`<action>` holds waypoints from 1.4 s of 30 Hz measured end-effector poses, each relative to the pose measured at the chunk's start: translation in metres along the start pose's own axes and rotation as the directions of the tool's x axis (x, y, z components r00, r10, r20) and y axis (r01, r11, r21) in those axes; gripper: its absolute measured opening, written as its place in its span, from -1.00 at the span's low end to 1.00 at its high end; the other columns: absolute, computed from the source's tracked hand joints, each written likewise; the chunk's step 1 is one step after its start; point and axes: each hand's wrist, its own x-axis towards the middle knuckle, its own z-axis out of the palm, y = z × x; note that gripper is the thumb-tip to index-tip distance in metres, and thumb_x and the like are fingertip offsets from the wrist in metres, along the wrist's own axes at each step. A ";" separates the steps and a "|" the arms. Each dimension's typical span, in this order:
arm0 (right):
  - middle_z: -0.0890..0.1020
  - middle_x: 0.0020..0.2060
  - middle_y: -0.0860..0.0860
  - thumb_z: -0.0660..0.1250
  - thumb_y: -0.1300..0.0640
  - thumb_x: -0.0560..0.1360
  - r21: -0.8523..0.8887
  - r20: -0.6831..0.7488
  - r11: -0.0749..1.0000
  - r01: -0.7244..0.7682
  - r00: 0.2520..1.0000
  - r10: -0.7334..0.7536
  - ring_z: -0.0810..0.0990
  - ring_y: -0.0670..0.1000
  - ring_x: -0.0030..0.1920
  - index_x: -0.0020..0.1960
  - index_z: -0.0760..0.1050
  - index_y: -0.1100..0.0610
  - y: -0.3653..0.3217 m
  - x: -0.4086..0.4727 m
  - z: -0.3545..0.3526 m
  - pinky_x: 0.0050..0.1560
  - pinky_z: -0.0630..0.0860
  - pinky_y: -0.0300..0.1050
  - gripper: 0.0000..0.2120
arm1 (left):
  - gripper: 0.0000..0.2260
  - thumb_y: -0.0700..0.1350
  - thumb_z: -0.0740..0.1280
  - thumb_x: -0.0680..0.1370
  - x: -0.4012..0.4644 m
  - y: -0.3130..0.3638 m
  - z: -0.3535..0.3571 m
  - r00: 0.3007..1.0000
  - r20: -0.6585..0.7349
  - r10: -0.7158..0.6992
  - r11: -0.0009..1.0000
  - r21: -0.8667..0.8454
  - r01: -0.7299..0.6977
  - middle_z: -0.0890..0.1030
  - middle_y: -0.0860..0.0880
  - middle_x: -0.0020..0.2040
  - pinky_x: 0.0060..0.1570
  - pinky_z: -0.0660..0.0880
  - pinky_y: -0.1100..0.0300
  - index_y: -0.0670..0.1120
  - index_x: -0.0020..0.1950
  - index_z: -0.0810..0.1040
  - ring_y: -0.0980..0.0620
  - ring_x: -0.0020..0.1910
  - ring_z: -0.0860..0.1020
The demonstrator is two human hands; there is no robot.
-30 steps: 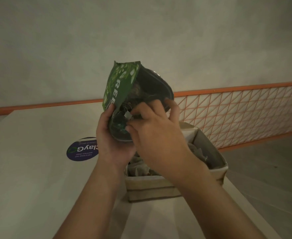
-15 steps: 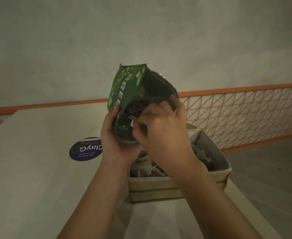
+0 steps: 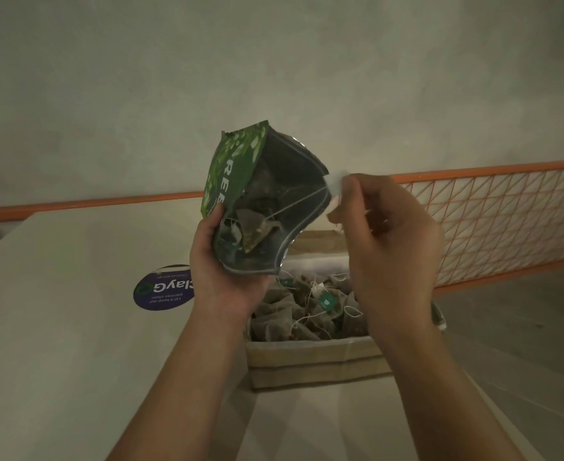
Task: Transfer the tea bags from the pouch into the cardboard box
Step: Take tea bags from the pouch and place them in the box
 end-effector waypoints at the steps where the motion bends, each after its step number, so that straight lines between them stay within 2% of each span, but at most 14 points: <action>1: 0.64 -0.28 -0.08 0.23 0.09 0.59 0.051 -0.031 0.999 -0.011 0.999 0.013 0.56 -0.06 -0.36 0.04 0.59 0.13 -0.001 -0.001 -0.002 -0.41 0.49 -0.14 -0.81 | -0.55 0.10 0.28 0.54 -0.001 0.000 0.001 1.000 -0.002 0.000 1.000 -0.001 0.000 0.50 -0.14 0.45 -0.13 0.63 0.11 -0.02 0.39 0.55 -0.14 0.16 0.58; 6: 0.64 -0.35 -0.03 0.22 0.13 0.62 0.173 -0.044 0.978 -0.115 0.991 0.125 0.58 0.02 -0.37 0.03 0.55 0.16 -0.005 0.002 -0.009 -0.41 0.50 0.03 -0.84 | -0.61 0.08 0.32 0.48 -0.001 0.000 0.000 1.000 -0.006 -0.008 1.000 -0.003 0.007 0.61 -0.17 0.28 -0.08 0.64 0.05 -0.02 0.25 0.64 -0.17 0.11 0.63; 10: 0.68 -0.33 0.02 0.22 0.11 0.63 0.227 0.081 0.938 -0.261 0.965 0.249 0.55 0.02 -0.49 0.03 0.56 0.17 -0.003 0.013 -0.020 -0.50 0.47 -0.22 -0.82 | -0.62 0.07 0.28 0.54 -0.001 -0.002 0.001 1.000 -0.011 0.000 1.000 -0.010 0.000 0.63 -0.18 0.25 -0.16 0.64 0.07 -0.05 0.30 0.61 -0.17 0.07 0.64; 13: 0.68 -0.32 0.01 0.22 0.10 0.63 0.157 0.186 0.944 -0.291 0.947 0.261 0.56 0.02 -0.53 0.03 0.56 0.15 0.006 0.020 -0.026 -0.53 0.49 -0.21 -0.82 | -0.65 0.04 0.32 0.48 -0.003 -0.004 0.002 0.999 -0.028 0.017 1.000 -0.012 -0.017 0.67 -0.19 0.18 -0.18 0.65 0.06 -0.09 0.16 0.69 -0.18 0.00 0.69; 19: 0.65 -0.30 0.07 0.17 0.11 0.65 0.125 0.241 0.922 -0.366 0.913 0.329 0.56 -0.01 -0.41 0.04 0.52 0.16 0.040 0.030 -0.040 -0.43 0.51 -0.21 -0.81 | -0.65 0.04 0.23 0.62 -0.001 -0.008 0.004 1.000 -0.001 0.014 0.998 -0.064 -0.014 0.68 -0.19 0.17 -0.08 0.65 0.02 -0.12 0.03 0.74 -0.20 0.02 0.70; 23: 0.64 -0.14 -0.06 0.24 0.14 0.60 -0.140 0.394 0.920 -0.365 0.832 0.390 0.61 -0.16 -0.20 0.02 0.55 0.06 0.067 0.022 -0.050 -0.22 0.52 -0.37 -0.89 | -0.71 0.00 0.33 0.51 -0.002 -0.010 0.006 1.000 -0.001 -0.006 0.998 -0.067 0.006 0.67 -0.20 0.20 -0.05 0.65 -0.02 -0.14 0.03 0.73 -0.22 0.04 0.69; 25: 0.59 -0.10 -0.19 0.31 0.14 0.56 -0.318 0.449 0.904 -0.286 0.795 0.409 0.55 -0.31 -0.20 0.05 0.56 -0.01 0.078 0.014 -0.052 -0.26 0.44 -0.52 -0.89 | -0.70 0.00 0.35 0.47 -0.002 -0.011 0.006 1.000 0.001 -0.008 0.998 -0.055 0.008 0.66 -0.21 0.20 -0.05 0.65 -0.03 -0.15 0.03 0.74 -0.23 0.04 0.69; 27: 0.56 -0.11 -0.22 0.35 0.09 0.54 -0.426 0.464 0.879 -0.214 0.782 0.416 0.50 -0.32 -0.21 0.07 0.58 -0.06 0.082 0.005 -0.051 -0.32 0.42 -0.49 -0.87 | -0.70 0.01 0.33 0.50 -0.003 -0.012 0.006 1.000 -0.002 -0.011 0.999 -0.049 0.011 0.67 -0.21 0.19 -0.03 0.64 -0.02 -0.15 0.00 0.76 -0.22 0.05 0.69; 29: 0.57 -0.16 -0.23 0.36 -0.03 0.51 -0.496 0.543 0.851 -0.171 0.703 0.458 0.51 -0.28 -0.20 0.07 0.61 -0.07 0.082 -0.002 -0.049 -0.29 0.40 -0.41 -0.85 | -0.68 0.03 0.30 0.55 -0.002 -0.012 0.005 1.000 -0.011 -0.012 0.999 -0.046 0.011 0.67 -0.20 0.19 -0.02 0.64 -0.01 -0.14 -0.01 0.76 -0.21 0.05 0.68; 31: 0.61 -0.20 -0.20 0.38 -0.12 0.47 -0.571 0.653 0.810 -0.135 0.523 0.548 0.56 -0.19 -0.18 0.04 0.63 -0.08 0.081 -0.007 -0.046 -0.15 0.49 -0.29 -0.80 | -0.70 0.02 0.32 0.52 -0.002 -0.012 0.005 1.000 -0.013 -0.006 0.999 -0.043 0.005 0.67 -0.19 0.19 -0.01 0.64 -0.02 -0.13 -0.02 0.76 -0.21 0.05 0.69; 33: 0.64 -0.12 -0.13 0.43 -0.08 0.45 -0.638 0.696 0.767 -0.068 0.374 0.613 0.59 -0.09 -0.09 0.05 0.64 -0.05 0.079 -0.009 -0.044 -0.02 0.53 -0.17 -0.79 | -0.72 0.01 0.34 0.47 -0.003 -0.012 0.005 1.000 -0.017 0.015 1.000 -0.020 -0.015 0.68 -0.18 0.15 -0.02 0.65 -0.02 -0.12 -0.04 0.77 -0.20 0.02 0.70; 34: 0.63 -0.07 -0.11 0.44 -0.01 0.45 -0.654 0.690 0.754 -0.061 0.360 0.628 0.58 -0.08 -0.05 0.07 0.63 -0.03 0.078 -0.009 -0.043 0.01 0.52 -0.17 -0.80 | -0.72 0.02 0.34 0.46 -0.003 -0.011 0.006 1.000 -0.018 0.022 1.000 -0.010 -0.022 0.69 -0.18 0.15 -0.03 0.65 -0.01 -0.11 -0.05 0.77 -0.20 0.01 0.70; 37: 0.60 -0.07 -0.10 0.42 0.16 0.49 -0.637 0.628 0.760 -0.133 0.483 0.610 0.55 -0.12 -0.09 0.02 0.61 -0.05 0.078 -0.007 -0.040 -0.09 0.54 -0.25 -0.85 | -0.71 0.02 0.33 0.47 -0.003 -0.010 0.006 1.000 -0.016 0.024 1.000 -0.015 -0.024 0.68 -0.18 0.17 -0.03 0.65 -0.01 -0.10 -0.04 0.77 -0.20 0.02 0.69; 42: 0.52 -0.03 -0.13 0.37 0.21 0.52 -0.493 0.393 0.852 -0.176 0.829 0.398 0.44 -0.20 -0.12 0.00 0.61 -0.01 0.081 -0.009 -0.037 -0.25 0.32 -0.47 -0.86 | -0.69 0.03 0.29 0.55 -0.003 -0.007 0.006 1.000 -0.023 0.011 0.999 -0.042 -0.012 0.68 -0.20 0.15 -0.08 0.65 -0.01 -0.12 -0.02 0.76 -0.21 0.02 0.69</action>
